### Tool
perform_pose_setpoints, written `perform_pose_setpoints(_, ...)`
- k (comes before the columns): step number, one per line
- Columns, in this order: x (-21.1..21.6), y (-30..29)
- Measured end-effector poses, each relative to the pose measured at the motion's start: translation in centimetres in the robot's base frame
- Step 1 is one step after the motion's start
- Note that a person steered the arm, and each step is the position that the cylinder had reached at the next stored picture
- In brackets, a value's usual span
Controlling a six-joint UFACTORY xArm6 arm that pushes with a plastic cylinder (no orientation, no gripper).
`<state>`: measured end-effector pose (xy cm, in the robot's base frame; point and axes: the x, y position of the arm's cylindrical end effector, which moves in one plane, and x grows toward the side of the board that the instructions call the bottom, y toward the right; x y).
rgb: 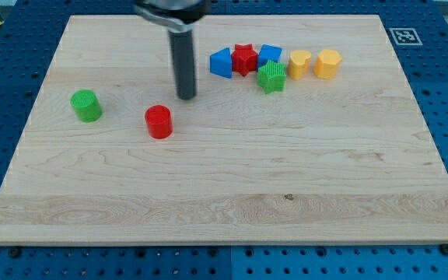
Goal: Slightly touch the red circle diagonally to the green star
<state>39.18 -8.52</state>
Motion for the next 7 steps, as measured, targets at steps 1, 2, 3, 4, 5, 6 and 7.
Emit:
perform_pose_setpoints(1, 1.9, -3.5)
perform_pose_setpoints(2, 4.2, -6.9)
perform_pose_setpoints(3, 6.7, -6.3)
perform_pose_setpoints(4, 10.7, 0.1)
perform_pose_setpoints(5, 11.1, 9.4)
perform_pose_setpoints(6, 11.1, 6.6)
perform_pose_setpoints(7, 11.1, -2.1)
